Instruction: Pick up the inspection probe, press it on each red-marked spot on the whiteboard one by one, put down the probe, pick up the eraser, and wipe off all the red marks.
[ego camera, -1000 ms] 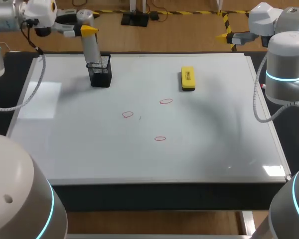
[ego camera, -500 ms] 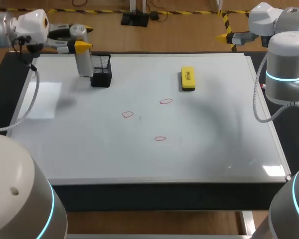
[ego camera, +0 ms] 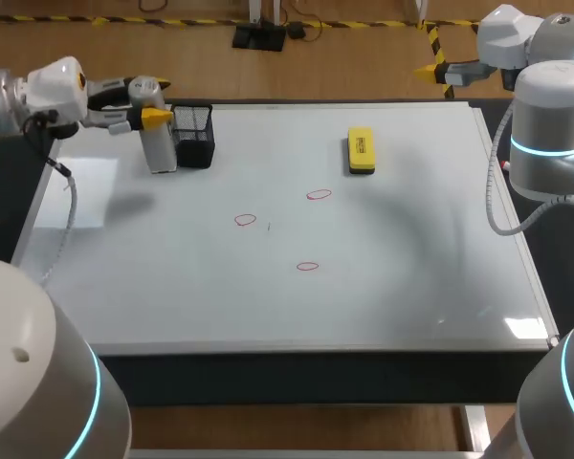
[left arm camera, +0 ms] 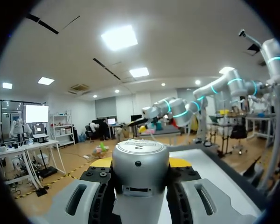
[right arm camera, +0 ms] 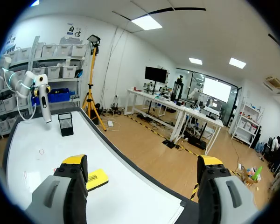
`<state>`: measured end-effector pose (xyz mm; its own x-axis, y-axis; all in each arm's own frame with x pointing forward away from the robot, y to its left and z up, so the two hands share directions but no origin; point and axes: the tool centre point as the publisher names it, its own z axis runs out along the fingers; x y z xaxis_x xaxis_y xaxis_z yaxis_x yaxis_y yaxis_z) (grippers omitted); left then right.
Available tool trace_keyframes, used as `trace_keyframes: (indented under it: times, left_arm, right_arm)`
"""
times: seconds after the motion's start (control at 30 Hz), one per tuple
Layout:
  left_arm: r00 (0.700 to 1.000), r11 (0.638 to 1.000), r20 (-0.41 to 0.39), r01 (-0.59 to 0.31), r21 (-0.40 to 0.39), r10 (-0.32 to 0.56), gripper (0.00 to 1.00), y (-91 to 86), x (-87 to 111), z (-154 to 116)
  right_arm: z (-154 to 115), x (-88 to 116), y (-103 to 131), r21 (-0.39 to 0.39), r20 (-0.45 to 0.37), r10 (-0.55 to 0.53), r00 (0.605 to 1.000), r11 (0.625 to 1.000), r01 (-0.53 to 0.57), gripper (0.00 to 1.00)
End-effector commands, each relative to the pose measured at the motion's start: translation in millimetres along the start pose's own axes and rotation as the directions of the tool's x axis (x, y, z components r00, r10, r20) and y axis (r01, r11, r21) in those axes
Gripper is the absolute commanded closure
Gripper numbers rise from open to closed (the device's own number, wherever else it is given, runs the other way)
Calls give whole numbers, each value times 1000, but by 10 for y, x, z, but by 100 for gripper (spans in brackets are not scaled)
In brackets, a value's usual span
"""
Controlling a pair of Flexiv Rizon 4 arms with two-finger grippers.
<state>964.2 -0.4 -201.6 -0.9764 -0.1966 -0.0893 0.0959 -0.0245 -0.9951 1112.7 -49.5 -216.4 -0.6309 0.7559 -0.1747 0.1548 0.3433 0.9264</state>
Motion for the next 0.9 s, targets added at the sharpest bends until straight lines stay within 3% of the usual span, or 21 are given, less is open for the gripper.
trace_keyframes:
  times: [0.03,0.9]
  left_arm:
    - [1000,1000,10,7,6,-7,100,84,-2,33]
    - [1000,1000,8,11,2,-11,100,107,-16,40]
  right_arm:
    - [2,-3,-1,0,-1,0,1000,1000,0,0]
    - [2,-3,-1,0,-1,0,1000,1000,0,0]
